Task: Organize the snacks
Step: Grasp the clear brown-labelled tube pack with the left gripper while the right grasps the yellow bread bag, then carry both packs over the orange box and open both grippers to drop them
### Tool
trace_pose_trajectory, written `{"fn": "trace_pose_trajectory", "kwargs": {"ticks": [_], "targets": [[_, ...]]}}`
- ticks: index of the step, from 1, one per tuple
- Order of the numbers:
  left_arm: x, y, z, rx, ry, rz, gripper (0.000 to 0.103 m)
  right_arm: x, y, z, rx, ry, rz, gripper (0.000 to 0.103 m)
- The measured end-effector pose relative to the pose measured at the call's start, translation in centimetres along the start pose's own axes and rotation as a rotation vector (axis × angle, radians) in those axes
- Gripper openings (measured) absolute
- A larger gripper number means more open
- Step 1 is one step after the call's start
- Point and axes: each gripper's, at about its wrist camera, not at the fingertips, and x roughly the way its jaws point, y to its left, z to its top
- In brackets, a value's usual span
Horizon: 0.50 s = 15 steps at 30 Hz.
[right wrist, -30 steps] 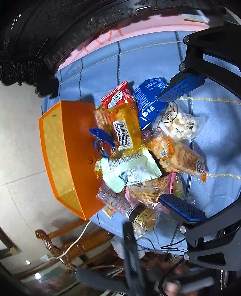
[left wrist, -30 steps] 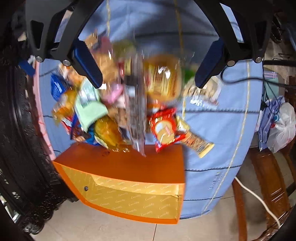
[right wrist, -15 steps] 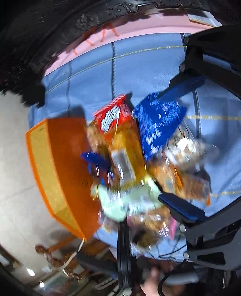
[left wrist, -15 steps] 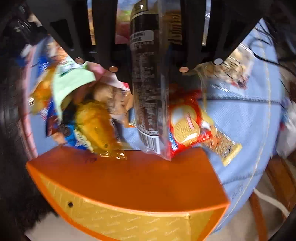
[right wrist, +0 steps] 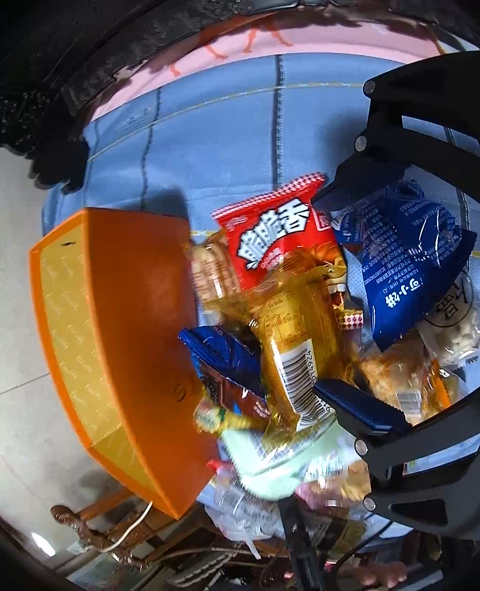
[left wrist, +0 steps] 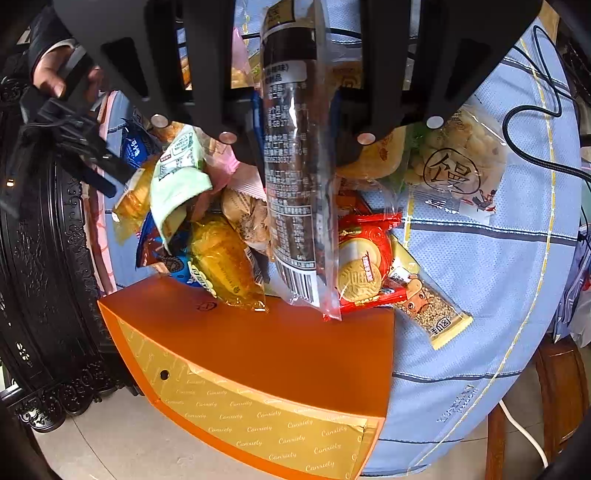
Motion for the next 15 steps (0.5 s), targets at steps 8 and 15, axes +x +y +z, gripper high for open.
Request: {"fn": "trace_pose_trajectory", "kwargs": {"ticks": [8, 15], "targets": [[-0.7, 1.0, -0.1, 0.0, 0.006, -0.013, 0.025, 0.8, 2.6, -0.4, -0.165, 0.014, 0.019, 0.092], [-0.5, 0.5, -0.2, 0.011, 0.004, -0.016, 0.025, 3.4, 1.4, 0.4, -0.126, 0.059, 0.037, 0.077]]}}
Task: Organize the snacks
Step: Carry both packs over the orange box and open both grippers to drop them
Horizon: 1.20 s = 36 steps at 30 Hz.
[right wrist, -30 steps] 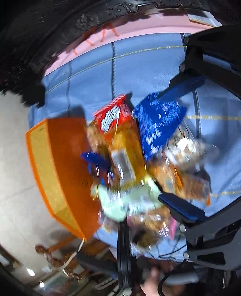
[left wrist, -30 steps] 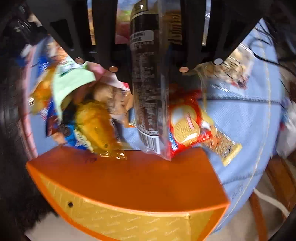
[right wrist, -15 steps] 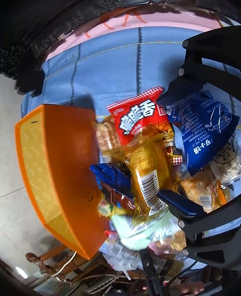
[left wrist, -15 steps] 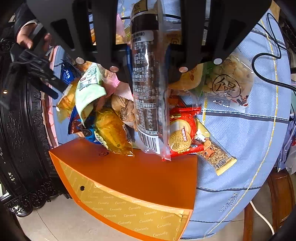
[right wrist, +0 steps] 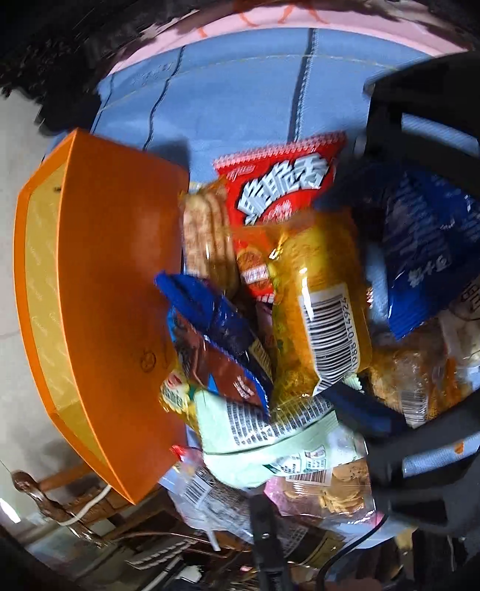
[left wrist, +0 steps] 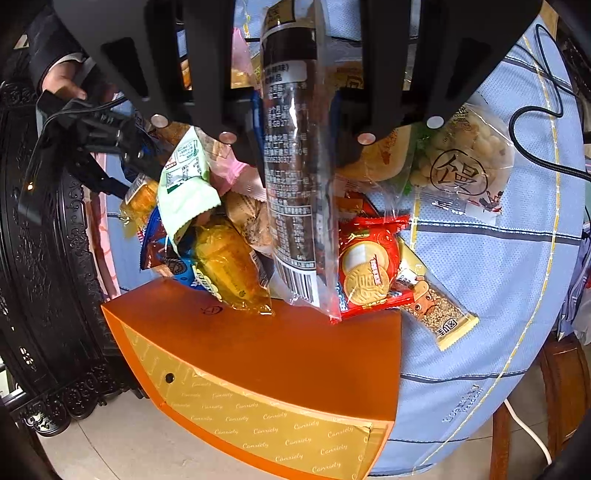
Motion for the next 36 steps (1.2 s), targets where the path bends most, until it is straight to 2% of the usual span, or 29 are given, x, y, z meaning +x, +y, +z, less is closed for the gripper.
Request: {"fn": "trace_pose_trajectory", "kwargs": {"ticks": [2, 7, 12, 17, 19, 22, 25, 28, 33, 34, 36], "targets": [[-0.2, 0.0, -0.1, -0.002, -0.008, -0.012, 0.025, -0.9, -0.4, 0.0, 0.0, -0.01, -0.021, 0.073], [-3.0, -0.5, -0.2, 0.03, -0.073, -0.063, 0.025, -5.5, -1.3, -0.5, 0.093, -0.112, 0.054, 0.073], [-6.1, -1.4, 0.0, 0.059, -0.134, -0.099, 0.025, -9.0, -0.6, -0.5, 0.085, -0.18, 0.112, 0.073], [-8.8, -2.7, 2.6, 0.087, -0.198, -0.131, 0.026, -11.6, 1.0, 1.5, 0.054, -0.274, 0.148, 0.073], [-9.6, -3.2, 5.0, 0.082, -0.227, -0.138, 0.026, -12.3, 1.2, 3.4, 0.04, -0.312, 0.155, 0.073], [-9.7, -3.8, 8.5, 0.082, -0.262, -0.105, 0.026, -11.7, 1.1, 7.3, 0.039, -0.345, 0.151, 0.074], [-8.4, -4.0, 12.6, 0.039, -0.242, -0.115, 0.026, -9.8, 0.4, 11.0, 0.061, -0.344, 0.139, 0.074], [-6.3, -4.4, 15.6, 0.03, -0.221, -0.072, 0.026, -6.9, -0.7, 14.3, 0.102, -0.321, 0.117, 0.074], [-2.4, -4.2, 17.7, -0.001, -0.163, -0.033, 0.028, -2.4, -1.7, 17.1, 0.143, -0.252, 0.104, 0.074], [-1.6, -4.0, 18.1, -0.011, -0.145, -0.032, 0.031, -1.7, -1.7, 17.2, 0.151, -0.239, 0.101, 0.077], [-0.6, -3.6, 18.3, -0.034, -0.122, -0.004, 0.058, -0.5, -1.9, 17.6, 0.177, -0.197, 0.078, 0.079]]}}
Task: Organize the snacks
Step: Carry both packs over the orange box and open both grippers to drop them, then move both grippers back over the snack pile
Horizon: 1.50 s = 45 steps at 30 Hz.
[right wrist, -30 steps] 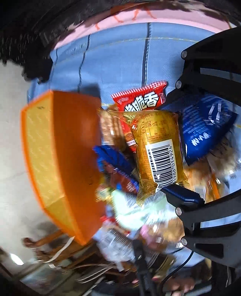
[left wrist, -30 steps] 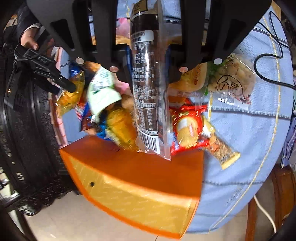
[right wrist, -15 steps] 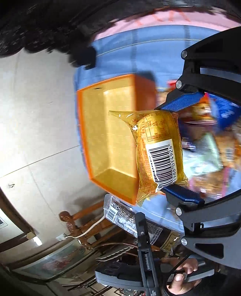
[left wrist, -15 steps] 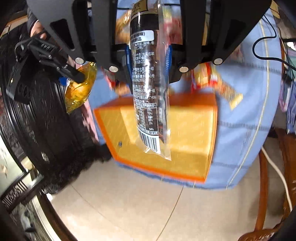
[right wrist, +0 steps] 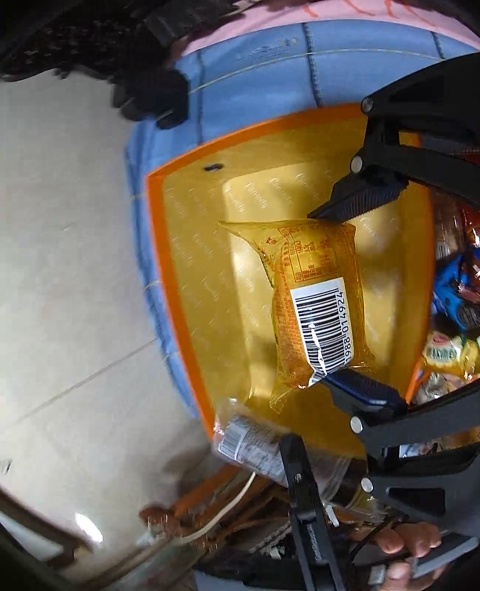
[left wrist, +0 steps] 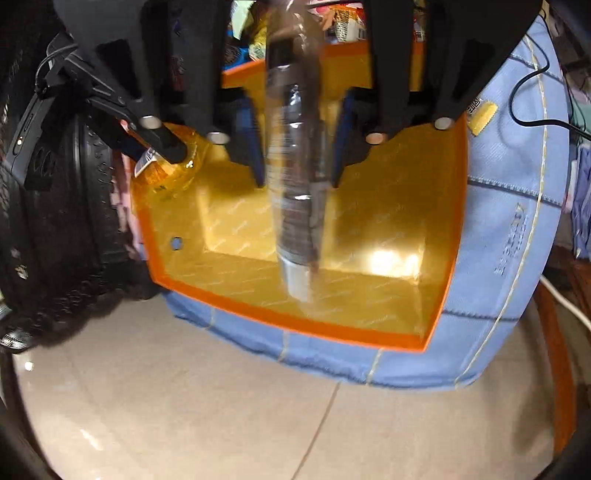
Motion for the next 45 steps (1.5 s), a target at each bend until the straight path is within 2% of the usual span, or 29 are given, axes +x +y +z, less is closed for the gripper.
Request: {"fn": "trace_pose_trajectory", "kwargs": {"ticks": [1, 2, 4, 9, 12, 16, 21, 26, 31, 33, 38, 42, 43, 44, 45], "targets": [[0.3, 0.2, -0.1, -0.017, 0.018, 0.031, 0.088, 0.7, -0.2, -0.1, 0.016, 0.032, -0.01, 0.079], [0.2, 0.5, -0.3, -0.029, 0.011, 0.052, 0.094, 0.9, -0.4, -0.2, 0.027, 0.044, 0.001, 0.079], [-0.7, 0.7, -0.7, -0.032, -0.027, 0.051, 0.094, 0.2, -0.5, -0.8, 0.023, 0.029, 0.009, 0.079], [-2.7, 1.6, -2.3, -0.035, -0.022, 0.054, 0.095, -2.8, -0.3, -2.6, 0.016, -0.009, -0.006, 0.083], [-4.8, 2.6, -4.3, -0.044, -0.046, 0.044, 0.095, -5.7, 0.2, -4.9, 0.023, -0.021, 0.032, 0.087], [-7.8, 4.5, -8.7, -0.049, -0.085, 0.026, 0.095, -9.2, 2.1, -10.0, -0.05, -0.015, 0.066, 0.09], [-8.7, 6.2, -13.6, -0.01, -0.02, 0.056, 0.095, -11.3, 3.8, -17.1, -0.072, 0.042, 0.082, 0.09], [-7.6, 7.5, -18.4, 0.031, 0.054, 0.1, 0.096, -11.3, 4.3, -21.7, -0.027, 0.095, 0.088, 0.09], [-5.5, 7.3, -21.4, 0.115, 0.103, 0.164, 0.095, -11.9, 5.2, -23.6, -0.007, 0.089, 0.091, 0.09], [-4.7, 7.0, -22.1, 0.152, 0.109, 0.201, 0.095, -12.1, 5.1, -24.0, -0.001, 0.085, 0.085, 0.09], [-3.1, 6.8, -22.8, 0.21, 0.128, 0.229, 0.095, -12.3, 4.8, -25.2, 0.019, 0.097, 0.072, 0.09], [-1.8, 6.1, -22.8, 0.272, 0.112, 0.284, 0.095, -12.5, 4.8, -25.8, 0.018, 0.105, 0.065, 0.09], [-1.6, 5.9, -22.8, 0.284, 0.11, 0.306, 0.092, -12.5, 4.7, -25.9, 0.02, 0.109, 0.063, 0.09], [-1.5, 5.8, -22.8, 0.294, 0.101, 0.324, 0.083, -12.5, 4.6, -26.1, 0.025, 0.117, 0.065, 0.09], [-1.8, 5.4, -22.9, 0.322, 0.074, 0.32, 0.069, -12.3, 4.6, -26.3, 0.028, 0.13, 0.064, 0.09]]}}
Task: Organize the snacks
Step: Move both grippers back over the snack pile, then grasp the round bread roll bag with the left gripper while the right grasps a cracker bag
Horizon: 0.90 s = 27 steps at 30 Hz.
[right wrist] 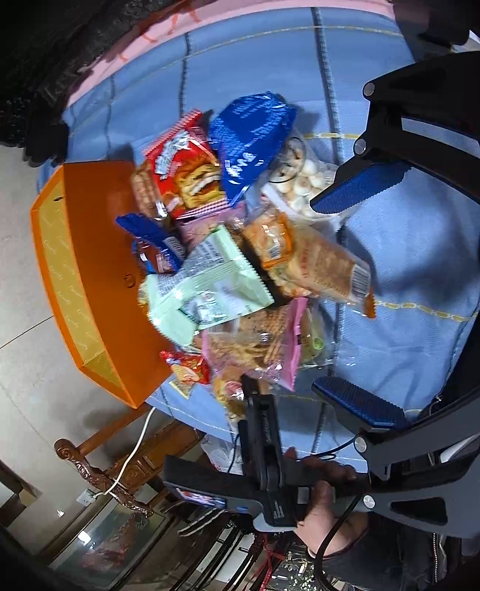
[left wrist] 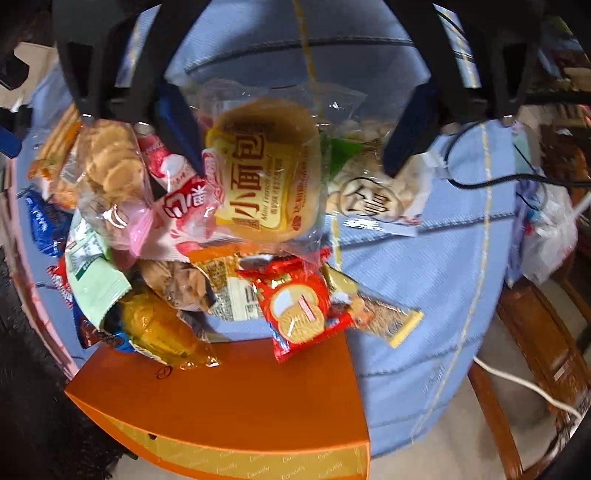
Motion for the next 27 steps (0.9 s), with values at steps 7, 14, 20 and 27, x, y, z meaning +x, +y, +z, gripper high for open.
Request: {"fn": "trace_pose_trajectory", "kwargs": {"ticks": [7, 14, 20, 27], "targets": [[-1.1, 1.6, -0.9, -0.07, 0.015, -0.081, 0.053, 2.5, 0.0, -1.3, -0.002, 0.093, 0.0, 0.09], [-2.9, 2.3, -1.7, -0.095, -0.006, -0.132, 0.053, 6.2, -1.6, -0.2, 0.096, 0.141, -0.017, 0.04], [-3.2, 2.8, -1.8, -0.109, -0.017, -0.14, 0.053, 5.2, -0.9, 0.3, 0.05, 0.122, 0.006, 0.036], [-6.3, 2.5, -0.9, -0.114, -0.09, -0.179, 0.053, 1.0, 0.0, 1.6, -0.004, 0.035, 0.034, 0.036]]}}
